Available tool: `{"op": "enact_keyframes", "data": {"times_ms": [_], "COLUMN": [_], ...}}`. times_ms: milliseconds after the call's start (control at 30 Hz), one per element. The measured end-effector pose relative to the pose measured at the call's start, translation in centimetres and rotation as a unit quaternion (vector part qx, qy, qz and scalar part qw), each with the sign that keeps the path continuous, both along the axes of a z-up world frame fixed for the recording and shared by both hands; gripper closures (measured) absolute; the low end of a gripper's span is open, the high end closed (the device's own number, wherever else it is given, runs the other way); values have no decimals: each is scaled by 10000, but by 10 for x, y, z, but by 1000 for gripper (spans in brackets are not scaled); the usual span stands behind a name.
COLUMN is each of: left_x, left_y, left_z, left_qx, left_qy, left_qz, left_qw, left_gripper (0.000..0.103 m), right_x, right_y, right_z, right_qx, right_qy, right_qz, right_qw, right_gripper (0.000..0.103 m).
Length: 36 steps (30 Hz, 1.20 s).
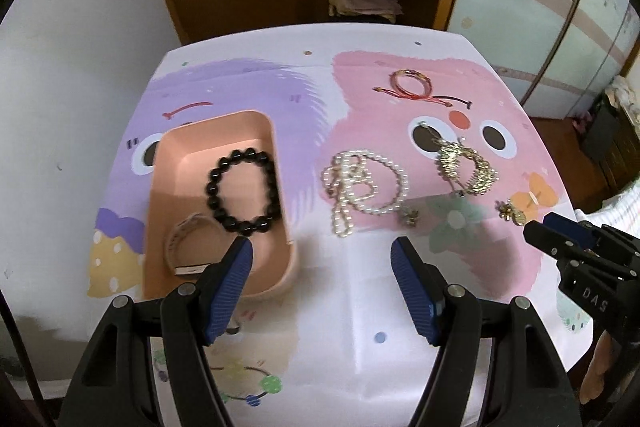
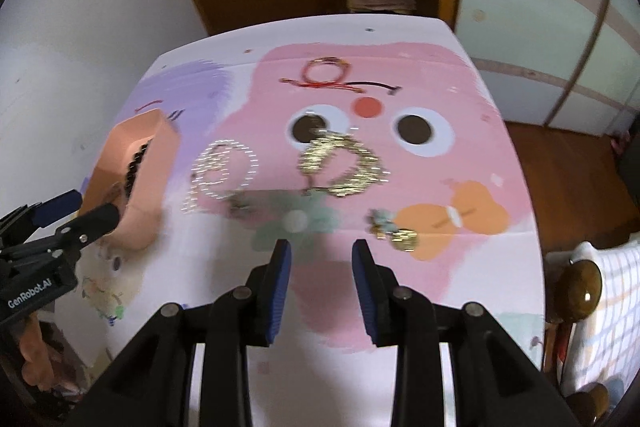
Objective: Organize jewelry
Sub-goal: 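Move the left tool to the small silver clip while the right tool moves to the green flower brooch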
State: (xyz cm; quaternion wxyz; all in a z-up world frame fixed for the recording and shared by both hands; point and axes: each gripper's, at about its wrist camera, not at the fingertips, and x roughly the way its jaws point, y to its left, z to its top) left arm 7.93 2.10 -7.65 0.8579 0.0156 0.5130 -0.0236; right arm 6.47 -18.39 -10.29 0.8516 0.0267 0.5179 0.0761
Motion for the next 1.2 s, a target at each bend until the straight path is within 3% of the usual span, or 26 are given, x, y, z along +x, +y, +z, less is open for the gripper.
{"op": "enact_keyframes", "data": {"times_ms": [233, 500, 733, 1200], "left_x": [20, 34, 48, 60], "left_y": [-34, -64, -70, -66], "left_z": [-17, -38, -59, -77], "left_qx": [-4, -251, -424, -489], "left_qy": [286, 456, 609, 784], "left_qz": [-492, -758, -679, -509], "left_qw": [9984, 9958, 9949, 9944], "left_gripper": [33, 39, 53, 64], "right_x": [6, 10, 17, 36], "right_y": [-29, -39, -42, -15], "right_z": [-9, -19, -31, -54], "right_qx": [-30, 77, 54, -622], "right_qy": [47, -65, -38, 55], "right_qz": [-223, 21, 122, 630], "right_qw": [9997, 9999, 9999, 9961], "right_gripper": [71, 71, 71, 72]}}
